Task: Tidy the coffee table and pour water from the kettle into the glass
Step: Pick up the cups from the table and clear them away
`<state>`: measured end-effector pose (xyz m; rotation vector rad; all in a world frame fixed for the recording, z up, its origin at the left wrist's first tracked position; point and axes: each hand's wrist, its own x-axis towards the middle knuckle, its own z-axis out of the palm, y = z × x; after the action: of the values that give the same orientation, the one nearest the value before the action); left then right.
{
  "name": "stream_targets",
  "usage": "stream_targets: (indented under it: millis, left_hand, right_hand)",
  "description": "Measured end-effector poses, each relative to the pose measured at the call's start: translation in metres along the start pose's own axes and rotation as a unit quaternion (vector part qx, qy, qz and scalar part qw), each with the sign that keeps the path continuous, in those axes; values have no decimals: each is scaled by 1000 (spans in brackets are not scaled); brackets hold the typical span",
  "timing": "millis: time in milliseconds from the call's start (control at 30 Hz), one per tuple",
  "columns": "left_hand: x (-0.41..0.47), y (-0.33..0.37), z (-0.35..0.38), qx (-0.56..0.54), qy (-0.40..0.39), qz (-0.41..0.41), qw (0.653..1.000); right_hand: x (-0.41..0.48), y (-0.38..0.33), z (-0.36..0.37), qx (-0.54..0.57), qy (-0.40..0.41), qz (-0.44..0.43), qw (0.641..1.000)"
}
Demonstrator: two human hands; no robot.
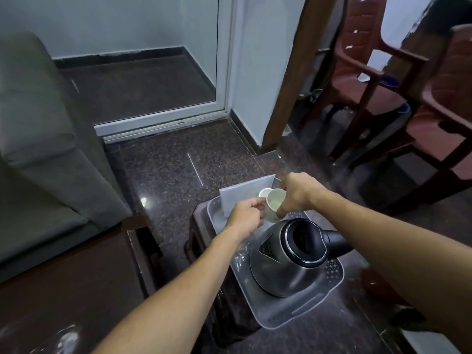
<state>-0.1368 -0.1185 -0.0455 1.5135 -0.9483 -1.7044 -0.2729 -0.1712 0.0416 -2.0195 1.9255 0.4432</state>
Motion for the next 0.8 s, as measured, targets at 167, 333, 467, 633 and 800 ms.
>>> stream_targets:
  millis: [167, 333, 467, 633, 800]
  left_hand:
    - [19, -14, 7, 31, -9, -18, 999]
    - [36, -19, 9, 35, 4, -18, 999]
    - [46, -21, 9, 40, 14, -33, 999]
    - [53, -30, 11, 99, 12, -69, 993]
    - [57, -33, 24, 70, -25, -76, 994]
  right_hand:
    - [14, 17, 15, 22, -27, 8, 999]
    - [25, 21, 15, 13, -58, -3, 998]
    - [31, 24, 9, -7, -81, -19, 996]
    - [33, 28, 2, -29, -95, -33, 995]
    - [34, 31, 9, -33, -99, -27, 994]
